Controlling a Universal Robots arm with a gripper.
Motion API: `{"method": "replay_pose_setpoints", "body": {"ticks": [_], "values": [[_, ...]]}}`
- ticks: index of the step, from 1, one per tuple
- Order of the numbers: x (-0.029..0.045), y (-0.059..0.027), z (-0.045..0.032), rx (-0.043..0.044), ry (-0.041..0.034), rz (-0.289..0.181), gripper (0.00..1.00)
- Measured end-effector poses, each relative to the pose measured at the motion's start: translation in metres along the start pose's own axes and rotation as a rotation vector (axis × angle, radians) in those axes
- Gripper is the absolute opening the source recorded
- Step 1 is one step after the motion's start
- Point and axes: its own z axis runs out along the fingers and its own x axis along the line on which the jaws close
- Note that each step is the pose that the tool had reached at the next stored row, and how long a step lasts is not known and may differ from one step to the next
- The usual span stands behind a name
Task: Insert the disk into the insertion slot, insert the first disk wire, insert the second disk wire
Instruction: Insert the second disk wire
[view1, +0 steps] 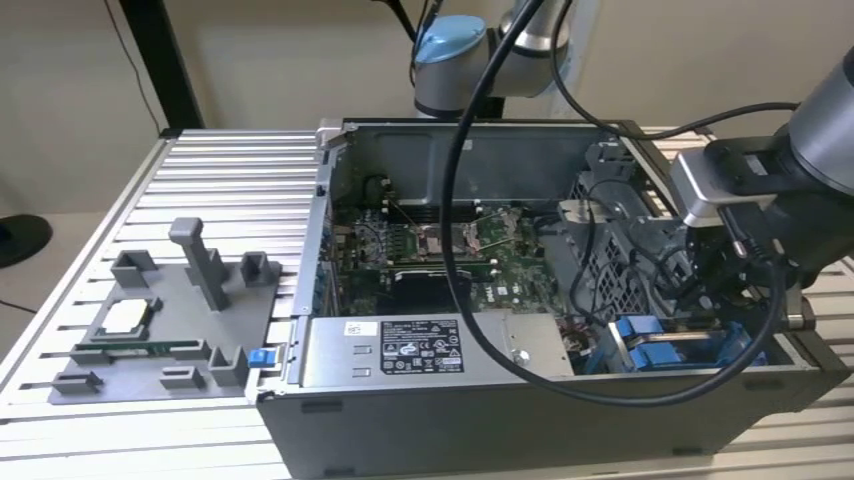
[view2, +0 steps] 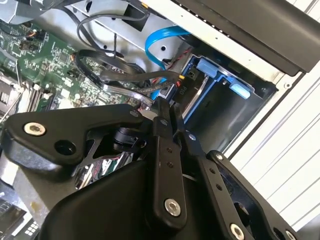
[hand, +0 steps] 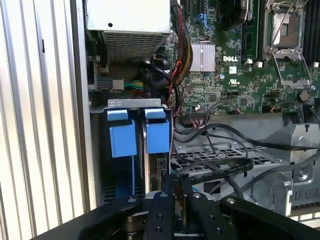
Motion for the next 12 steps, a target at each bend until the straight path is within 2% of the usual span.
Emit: {"method": "replay_pose_setpoints", "body": {"ticks": [9, 12], "values": [[0.0000, 0.0000, 0.0000, 0.0026, 0.0006, 0.012, 0.00], [-0.0006, -0.0001, -0.0022, 0.0026, 0.0008, 0.012, 0.00]]}}
